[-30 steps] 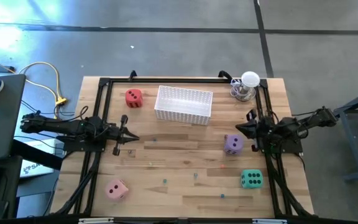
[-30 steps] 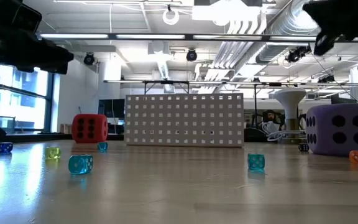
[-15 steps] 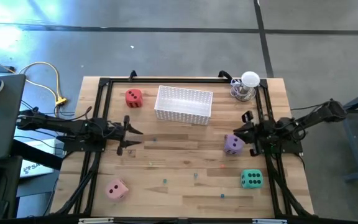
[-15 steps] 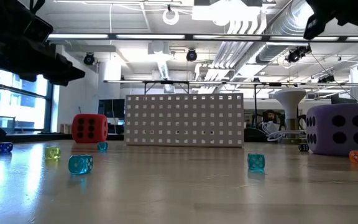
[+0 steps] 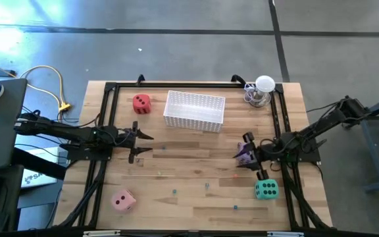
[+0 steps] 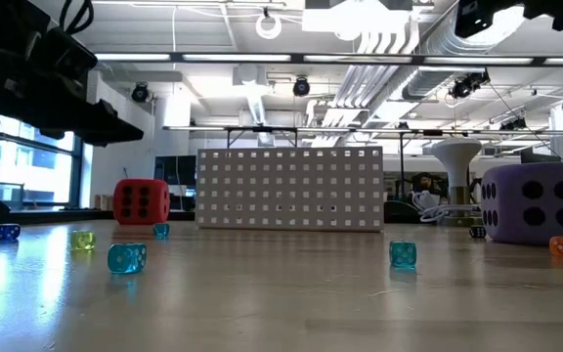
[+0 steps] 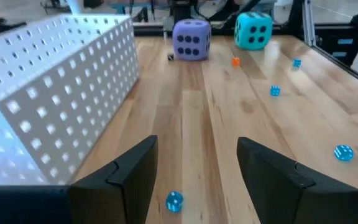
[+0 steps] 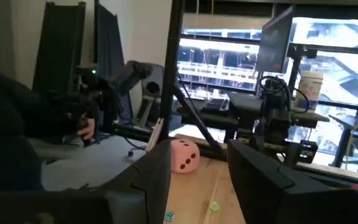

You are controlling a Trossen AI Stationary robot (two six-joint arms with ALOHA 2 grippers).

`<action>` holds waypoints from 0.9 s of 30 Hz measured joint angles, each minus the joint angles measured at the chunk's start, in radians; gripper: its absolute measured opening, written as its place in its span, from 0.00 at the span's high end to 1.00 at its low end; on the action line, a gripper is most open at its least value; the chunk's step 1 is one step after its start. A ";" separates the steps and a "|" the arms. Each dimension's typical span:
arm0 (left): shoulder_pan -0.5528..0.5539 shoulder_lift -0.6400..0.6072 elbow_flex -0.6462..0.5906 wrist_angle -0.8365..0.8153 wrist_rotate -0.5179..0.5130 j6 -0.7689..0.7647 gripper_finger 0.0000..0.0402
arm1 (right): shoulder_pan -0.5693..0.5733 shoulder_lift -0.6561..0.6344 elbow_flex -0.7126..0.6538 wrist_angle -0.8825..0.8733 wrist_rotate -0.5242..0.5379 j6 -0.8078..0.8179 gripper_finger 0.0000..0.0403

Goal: Pick & Place Dice
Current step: Put the small light blue die into the white bin

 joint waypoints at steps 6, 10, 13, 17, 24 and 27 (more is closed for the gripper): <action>-0.013 0.106 0.000 0.021 0.003 -0.084 0.47 | 0.003 0.097 0.044 0.004 -0.019 0.001 0.63; -0.015 0.189 0.000 0.032 -0.025 -0.081 0.47 | -0.011 0.151 0.067 0.003 -0.019 0.001 0.63; -0.006 0.260 0.000 0.089 -0.089 -0.079 0.47 | -0.024 0.177 0.088 0.003 -0.025 0.001 0.63; 0.017 0.361 -0.001 0.179 -0.113 -0.064 0.47 | -0.030 0.200 0.110 0.004 -0.027 0.025 0.63; 0.031 0.573 -0.002 0.364 -0.068 -0.033 0.47 | -0.027 0.203 0.115 0.003 -0.033 0.034 0.63; 0.045 0.665 -0.002 0.448 -0.095 -0.039 0.47 | -0.027 0.203 0.115 0.003 -0.033 0.055 0.63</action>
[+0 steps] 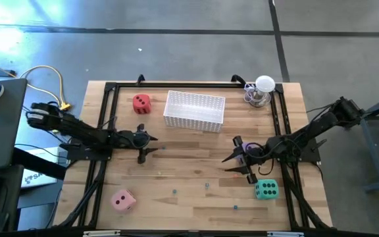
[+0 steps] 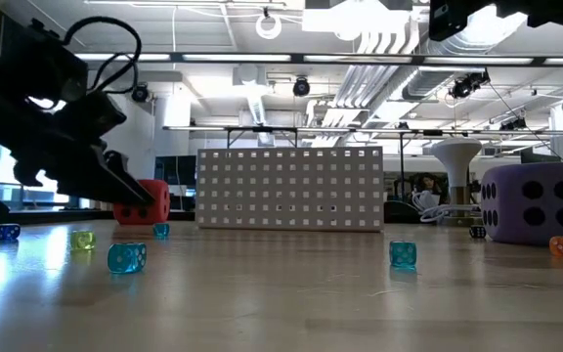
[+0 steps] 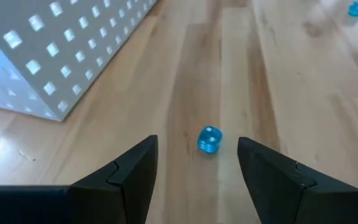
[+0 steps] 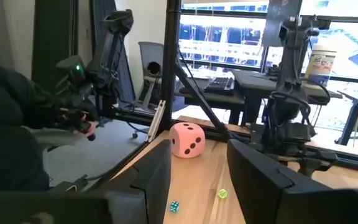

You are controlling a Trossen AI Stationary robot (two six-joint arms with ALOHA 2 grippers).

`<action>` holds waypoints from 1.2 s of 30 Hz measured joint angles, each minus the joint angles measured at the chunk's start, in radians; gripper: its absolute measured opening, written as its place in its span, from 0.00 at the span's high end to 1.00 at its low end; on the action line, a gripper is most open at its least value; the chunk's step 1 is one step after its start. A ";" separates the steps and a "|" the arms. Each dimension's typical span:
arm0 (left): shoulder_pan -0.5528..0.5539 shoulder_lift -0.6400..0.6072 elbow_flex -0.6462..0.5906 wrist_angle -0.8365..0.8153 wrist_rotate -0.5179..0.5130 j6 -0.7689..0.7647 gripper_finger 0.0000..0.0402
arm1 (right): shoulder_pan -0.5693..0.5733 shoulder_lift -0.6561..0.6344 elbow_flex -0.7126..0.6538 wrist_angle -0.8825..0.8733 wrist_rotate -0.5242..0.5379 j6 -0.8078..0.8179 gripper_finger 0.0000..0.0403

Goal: Pick & Place Dice
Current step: Put the small light blue die into the white bin

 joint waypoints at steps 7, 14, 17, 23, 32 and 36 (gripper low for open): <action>0.026 0.192 0.002 0.160 0.006 -0.042 0.47 | 0.000 0.000 0.000 0.002 0.000 0.001 0.63; 0.028 0.386 0.034 0.309 0.005 -0.041 0.47 | 0.000 0.000 0.000 0.006 0.005 0.001 0.63; 0.028 0.459 0.035 0.406 0.007 -0.043 0.47 | 0.000 0.000 0.000 0.007 0.006 0.001 0.63; 0.028 0.590 0.042 0.575 0.037 -0.044 0.47 | 0.000 0.000 0.000 0.007 0.008 0.001 0.63; 0.027 0.697 0.051 0.701 0.085 -0.069 0.47 | 0.000 0.000 0.000 0.007 0.008 0.003 0.63; 0.027 0.715 0.061 0.728 0.104 -0.071 0.47 | 0.000 0.000 0.000 0.007 0.008 0.002 0.63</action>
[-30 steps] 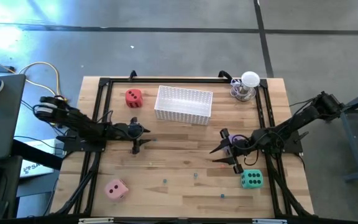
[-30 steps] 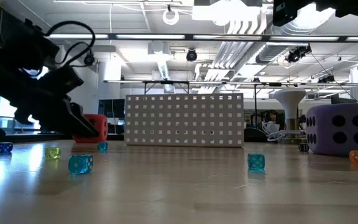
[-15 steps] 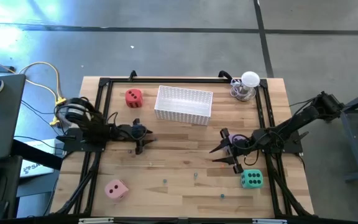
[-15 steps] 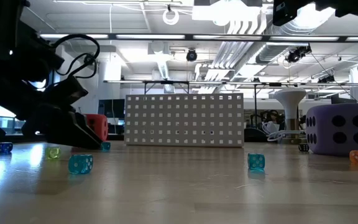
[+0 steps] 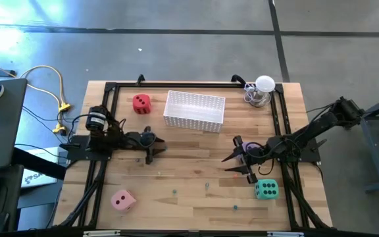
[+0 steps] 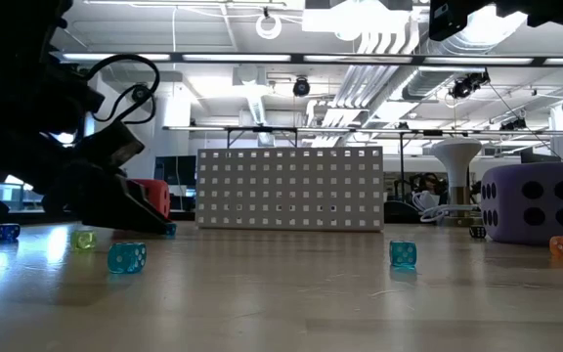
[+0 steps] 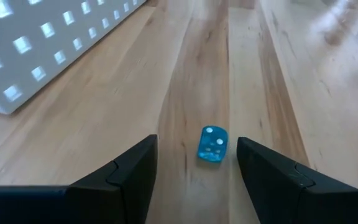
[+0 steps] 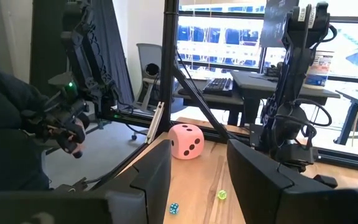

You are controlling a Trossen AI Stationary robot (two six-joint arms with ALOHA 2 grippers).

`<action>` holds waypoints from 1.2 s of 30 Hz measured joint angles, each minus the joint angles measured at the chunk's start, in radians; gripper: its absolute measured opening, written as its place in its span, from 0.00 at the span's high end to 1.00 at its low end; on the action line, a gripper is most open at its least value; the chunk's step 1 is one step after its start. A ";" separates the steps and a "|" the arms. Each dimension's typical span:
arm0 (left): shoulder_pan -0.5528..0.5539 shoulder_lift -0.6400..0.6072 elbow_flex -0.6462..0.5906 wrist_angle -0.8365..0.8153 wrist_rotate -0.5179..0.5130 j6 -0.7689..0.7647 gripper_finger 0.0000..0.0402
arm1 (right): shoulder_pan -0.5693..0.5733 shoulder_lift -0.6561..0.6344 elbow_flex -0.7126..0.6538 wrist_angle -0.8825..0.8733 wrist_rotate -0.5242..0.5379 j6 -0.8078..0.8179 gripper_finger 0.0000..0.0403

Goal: Pick & Place Dice
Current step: Put the small light blue die into the white bin

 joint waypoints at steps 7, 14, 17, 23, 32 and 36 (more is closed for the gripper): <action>-0.001 0.001 0.003 0.000 -0.003 -0.002 0.47 | 0.000 0.000 0.000 0.000 0.000 -0.002 0.63; -0.002 0.001 0.003 -0.001 -0.006 -0.002 0.47 | -0.011 0.000 0.000 0.000 0.001 -0.002 0.63; -0.002 0.001 0.004 -0.005 -0.007 0.016 0.47 | -0.011 0.000 0.000 0.000 0.001 0.000 0.63; -0.002 0.001 0.005 -0.010 -0.010 0.035 0.47 | -0.011 0.000 0.000 0.000 0.000 0.001 0.63; -0.003 0.001 0.006 -0.018 -0.042 0.035 0.56 | -0.011 0.000 0.000 -0.001 0.000 0.001 0.63; -0.003 0.001 0.006 -0.021 -0.069 0.034 0.67 | -0.011 0.000 0.000 -0.001 0.000 0.002 0.63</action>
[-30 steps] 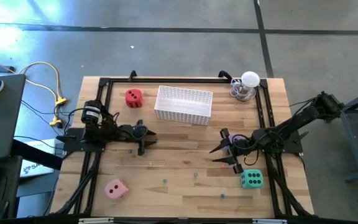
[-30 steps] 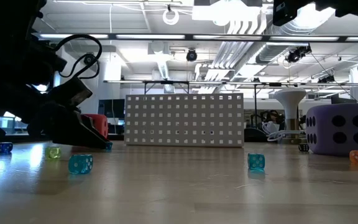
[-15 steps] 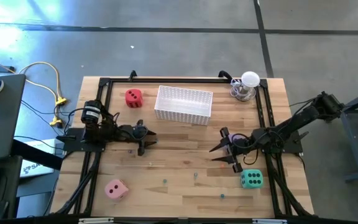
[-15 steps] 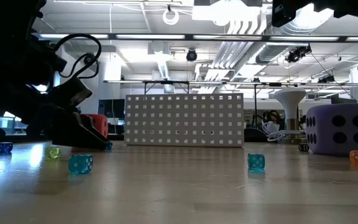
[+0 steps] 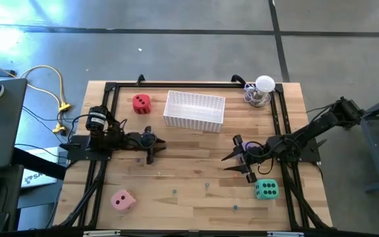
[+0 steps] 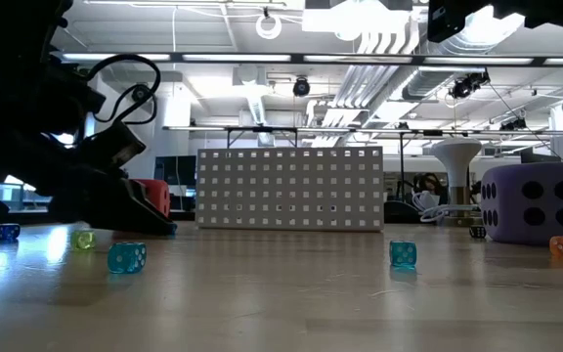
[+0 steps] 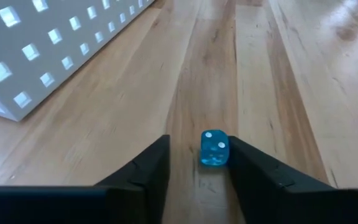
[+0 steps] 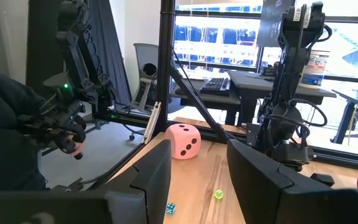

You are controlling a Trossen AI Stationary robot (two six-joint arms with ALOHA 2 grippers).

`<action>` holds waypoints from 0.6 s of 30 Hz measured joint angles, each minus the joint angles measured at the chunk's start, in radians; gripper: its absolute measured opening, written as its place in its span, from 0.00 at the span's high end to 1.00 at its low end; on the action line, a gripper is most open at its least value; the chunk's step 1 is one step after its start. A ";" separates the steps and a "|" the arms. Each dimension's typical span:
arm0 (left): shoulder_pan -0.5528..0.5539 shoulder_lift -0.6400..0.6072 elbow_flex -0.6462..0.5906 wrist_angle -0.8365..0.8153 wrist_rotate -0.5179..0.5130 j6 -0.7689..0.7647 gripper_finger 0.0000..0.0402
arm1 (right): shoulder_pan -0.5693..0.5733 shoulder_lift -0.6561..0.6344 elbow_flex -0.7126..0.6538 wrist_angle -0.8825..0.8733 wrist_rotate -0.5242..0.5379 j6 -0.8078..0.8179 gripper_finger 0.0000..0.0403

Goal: Pick & Place Dice
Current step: Put the small light blue die into the white bin

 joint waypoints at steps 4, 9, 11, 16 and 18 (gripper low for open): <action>0.000 0.000 0.000 -0.003 -0.002 0.000 0.76 | 0.000 0.000 0.000 0.000 0.000 0.000 0.63; 0.000 0.000 0.000 -0.003 -0.004 0.000 0.85 | 0.000 0.000 0.000 0.000 0.000 0.000 0.63; 0.000 0.000 0.000 -0.001 -0.007 0.001 0.89 | 0.000 0.000 0.000 -0.001 0.000 0.000 0.63; 0.000 0.002 -0.001 0.028 -0.039 0.001 0.90 | 0.000 0.000 0.000 -0.001 0.000 0.000 0.63; 0.000 0.003 -0.002 0.052 -0.049 -0.005 0.90 | 0.000 0.000 0.000 -0.002 0.000 0.000 0.63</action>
